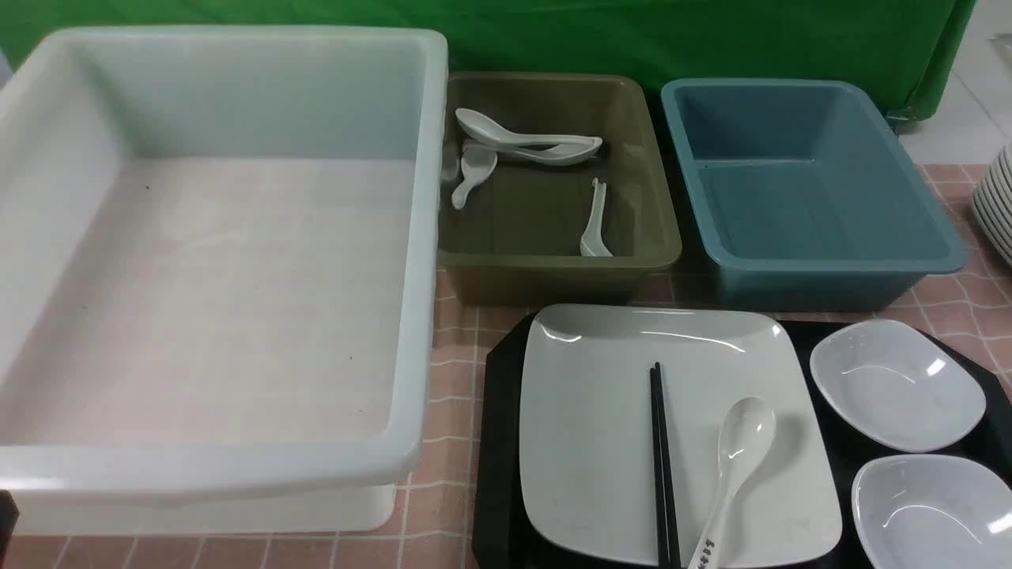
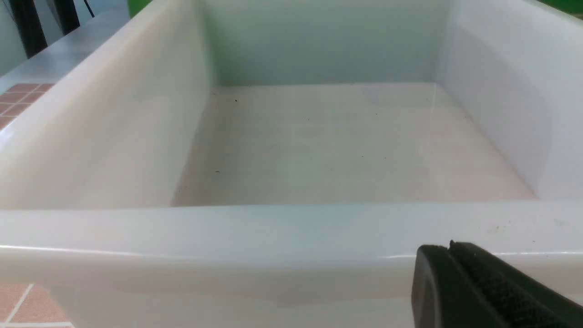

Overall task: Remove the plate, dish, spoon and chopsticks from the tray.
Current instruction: Use the left arm to grab a soup spoon from the plate, then use the left arm to put the soup spoon into the small storage box in the middle, then use the right arm to grab a pair of chopsticks from the plate

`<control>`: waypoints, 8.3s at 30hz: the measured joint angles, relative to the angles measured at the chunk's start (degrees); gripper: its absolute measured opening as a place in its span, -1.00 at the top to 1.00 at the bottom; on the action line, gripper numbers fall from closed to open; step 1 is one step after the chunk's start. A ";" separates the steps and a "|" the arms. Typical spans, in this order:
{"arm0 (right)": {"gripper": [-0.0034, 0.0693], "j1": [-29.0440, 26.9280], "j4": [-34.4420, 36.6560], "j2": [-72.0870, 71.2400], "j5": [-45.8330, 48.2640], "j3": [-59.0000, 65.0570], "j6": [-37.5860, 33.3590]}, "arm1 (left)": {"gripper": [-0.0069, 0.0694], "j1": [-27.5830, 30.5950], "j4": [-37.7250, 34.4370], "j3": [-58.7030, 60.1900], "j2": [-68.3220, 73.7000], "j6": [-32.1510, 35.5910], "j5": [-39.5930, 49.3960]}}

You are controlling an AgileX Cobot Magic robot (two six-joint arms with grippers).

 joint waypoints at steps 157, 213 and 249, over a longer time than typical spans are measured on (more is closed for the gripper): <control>0.63 1.28 7.47 20.48 -1.52 -9.87 23.40 | 0.74 -46.84 -23.53 -121.54 140.28 -1.45 41.83; 0.39 1.28 7.47 20.53 -0.20 -9.87 23.05 | 0.83 -26.99 -34.12 -147.28 128.56 -3.18 55.22; 0.17 43.98 1.80 84.54 35.83 -62.99 17.77 | 0.82 -26.44 -13.92 -91.45 100.19 -1.01 52.70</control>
